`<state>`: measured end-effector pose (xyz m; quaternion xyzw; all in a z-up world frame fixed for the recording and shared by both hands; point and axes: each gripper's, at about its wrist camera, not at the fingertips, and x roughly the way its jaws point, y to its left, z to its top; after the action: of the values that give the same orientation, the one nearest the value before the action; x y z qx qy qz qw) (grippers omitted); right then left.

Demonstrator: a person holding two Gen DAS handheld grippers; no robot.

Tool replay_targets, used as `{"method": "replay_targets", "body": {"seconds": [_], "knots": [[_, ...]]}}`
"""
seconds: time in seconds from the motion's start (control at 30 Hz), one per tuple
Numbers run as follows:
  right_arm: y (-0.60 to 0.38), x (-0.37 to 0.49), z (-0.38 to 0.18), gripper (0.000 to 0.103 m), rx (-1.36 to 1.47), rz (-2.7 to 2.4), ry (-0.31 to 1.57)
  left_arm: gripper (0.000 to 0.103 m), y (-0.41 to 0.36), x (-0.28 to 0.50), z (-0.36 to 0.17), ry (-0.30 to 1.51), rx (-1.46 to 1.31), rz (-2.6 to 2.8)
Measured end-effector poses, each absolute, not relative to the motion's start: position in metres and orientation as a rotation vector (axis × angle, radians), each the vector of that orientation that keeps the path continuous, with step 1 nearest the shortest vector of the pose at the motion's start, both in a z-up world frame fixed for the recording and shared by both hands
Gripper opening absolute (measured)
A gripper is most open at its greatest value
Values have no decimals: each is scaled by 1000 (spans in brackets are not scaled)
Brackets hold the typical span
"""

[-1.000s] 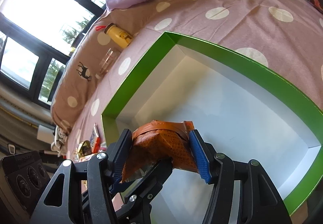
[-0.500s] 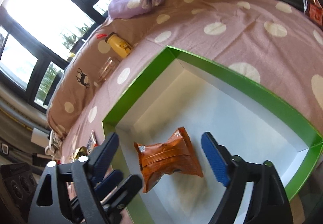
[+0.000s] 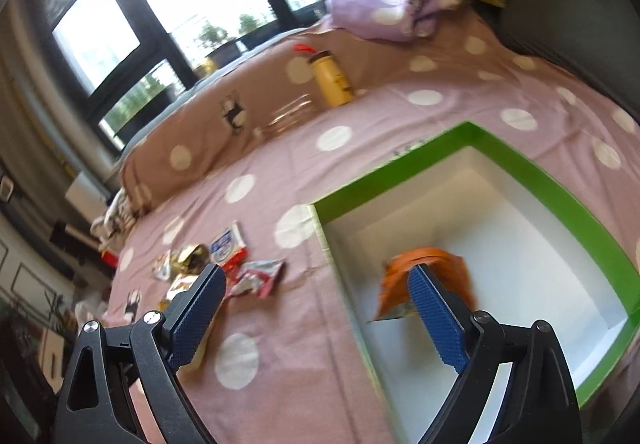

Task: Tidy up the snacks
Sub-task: 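Open the right gripper to drop the chip bag into the box, then move the right gripper to the white-and-blue biscuit packet and grasp it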

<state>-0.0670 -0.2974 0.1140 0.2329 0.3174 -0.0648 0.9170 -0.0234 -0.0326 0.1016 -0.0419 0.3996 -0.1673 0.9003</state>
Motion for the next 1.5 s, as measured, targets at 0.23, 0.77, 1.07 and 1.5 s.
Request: {"method": "replay_targets", "body": {"seconds": [0.23,0.77,1.07,1.5], "knots": [[-246,-40,95,93,326,-85,736,93,33,-5,75,858,-238,-167],[-198,33,82,93,281,51,956,97,81,6,69,895,-348,-118],[-175,154,58,93,103,5,1151,97,90,15,62,926,-373,-100],[-147,198,13,91,-34,50,1181,97,96,22,58,955,-392,-97]]}}
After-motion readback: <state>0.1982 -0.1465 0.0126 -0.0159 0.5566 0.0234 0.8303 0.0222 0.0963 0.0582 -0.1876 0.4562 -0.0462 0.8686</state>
